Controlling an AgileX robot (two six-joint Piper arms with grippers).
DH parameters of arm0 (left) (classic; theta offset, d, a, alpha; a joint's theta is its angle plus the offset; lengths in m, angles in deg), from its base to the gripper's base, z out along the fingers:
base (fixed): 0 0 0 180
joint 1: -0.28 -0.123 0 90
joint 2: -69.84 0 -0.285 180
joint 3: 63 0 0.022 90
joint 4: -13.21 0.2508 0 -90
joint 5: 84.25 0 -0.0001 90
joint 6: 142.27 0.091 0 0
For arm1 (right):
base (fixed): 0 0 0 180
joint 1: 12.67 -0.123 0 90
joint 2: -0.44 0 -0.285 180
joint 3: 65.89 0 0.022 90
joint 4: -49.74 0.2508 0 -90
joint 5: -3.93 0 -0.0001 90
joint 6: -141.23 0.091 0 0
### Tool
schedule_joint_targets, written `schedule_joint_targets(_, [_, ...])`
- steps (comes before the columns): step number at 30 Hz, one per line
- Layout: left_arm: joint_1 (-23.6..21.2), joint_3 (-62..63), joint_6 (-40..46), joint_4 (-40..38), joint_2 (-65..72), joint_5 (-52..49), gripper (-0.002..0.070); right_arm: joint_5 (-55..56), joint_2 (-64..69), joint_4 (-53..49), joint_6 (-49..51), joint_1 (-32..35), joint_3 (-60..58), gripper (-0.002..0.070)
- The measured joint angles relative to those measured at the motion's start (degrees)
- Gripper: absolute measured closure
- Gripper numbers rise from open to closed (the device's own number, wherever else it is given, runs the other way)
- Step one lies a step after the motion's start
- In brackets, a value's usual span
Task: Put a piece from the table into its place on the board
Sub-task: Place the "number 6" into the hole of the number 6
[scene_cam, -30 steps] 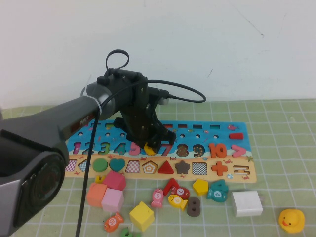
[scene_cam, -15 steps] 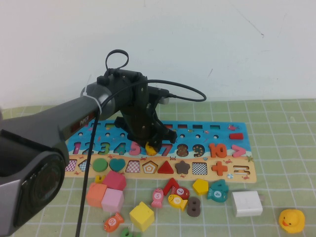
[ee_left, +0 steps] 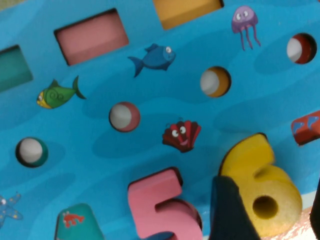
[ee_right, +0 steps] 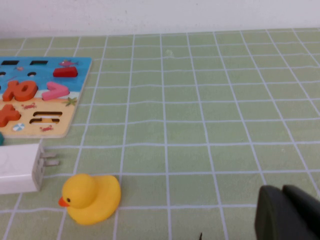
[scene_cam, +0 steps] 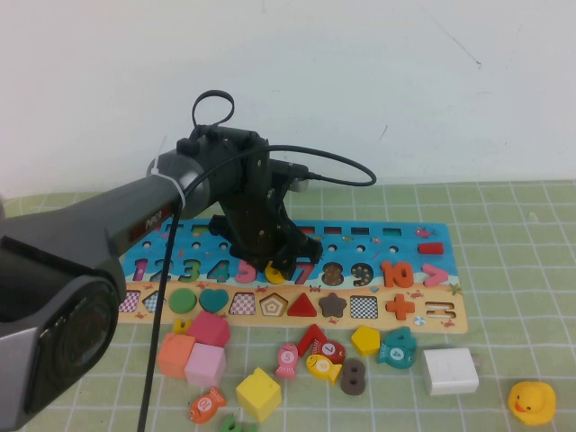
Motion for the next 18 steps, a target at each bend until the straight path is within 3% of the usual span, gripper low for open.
schedule_joint_targets(18, [0.0,0.0,-2.8,2.3,0.0,-0.5,0.0353,0.0,0.0,0.0,0.0,0.0,0.0,0.0678])
